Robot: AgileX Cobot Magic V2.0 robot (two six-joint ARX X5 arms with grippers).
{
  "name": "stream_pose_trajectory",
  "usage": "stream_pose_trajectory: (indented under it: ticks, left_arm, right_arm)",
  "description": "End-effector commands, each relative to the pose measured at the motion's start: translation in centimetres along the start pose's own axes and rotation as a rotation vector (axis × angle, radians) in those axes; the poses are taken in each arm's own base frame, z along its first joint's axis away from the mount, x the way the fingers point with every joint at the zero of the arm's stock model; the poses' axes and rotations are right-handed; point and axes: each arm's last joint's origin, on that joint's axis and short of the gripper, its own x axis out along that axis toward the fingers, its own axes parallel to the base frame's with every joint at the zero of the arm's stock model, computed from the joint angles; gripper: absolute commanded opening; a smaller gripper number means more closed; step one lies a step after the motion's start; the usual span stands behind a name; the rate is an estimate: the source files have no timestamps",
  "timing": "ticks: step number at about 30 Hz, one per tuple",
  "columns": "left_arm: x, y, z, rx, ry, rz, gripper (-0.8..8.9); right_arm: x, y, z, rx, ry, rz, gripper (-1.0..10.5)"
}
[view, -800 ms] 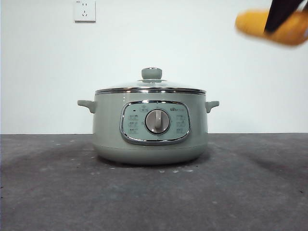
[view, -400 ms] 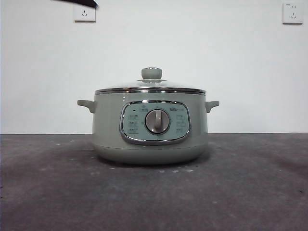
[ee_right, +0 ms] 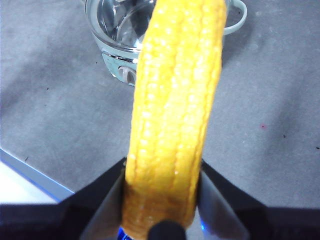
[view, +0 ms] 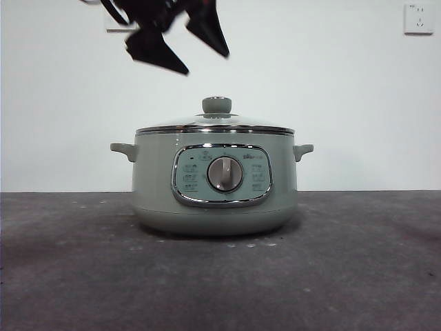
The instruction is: Pick up the corn,open the lid,put the corn in the pot,close the lid
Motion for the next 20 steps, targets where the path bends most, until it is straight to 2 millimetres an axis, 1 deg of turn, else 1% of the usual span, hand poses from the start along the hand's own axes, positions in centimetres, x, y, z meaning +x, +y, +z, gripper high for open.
stream_pose_trajectory:
  ticks: [1,4,10,16,20]
  left_arm:
    - [1.4,0.0,-0.4,0.017,0.005,-0.008,5.94]
    - [2.9,0.1,-1.0,0.019,0.012,-0.011,5.93]
    - [4.7,0.3,-2.0,0.015,0.044,0.017,5.94]
    - [6.1,0.5,-3.0,0.008,0.080,0.018,5.93]
    - [6.4,0.4,-3.3,-0.009,0.092,0.014,5.87]
  right_arm:
    - [-0.1,0.0,0.0,0.008,-0.006,0.001,-0.1]
    - [-0.1,0.0,0.1,0.008,-0.008,0.001,-0.1]
    - [-0.1,0.0,0.1,0.008,-0.009,0.001,-0.1]
    - [-0.1,0.0,0.1,0.007,-0.013,0.001,-0.1]
    - [-0.1,0.0,0.1,0.008,-0.012,0.001,-0.1]
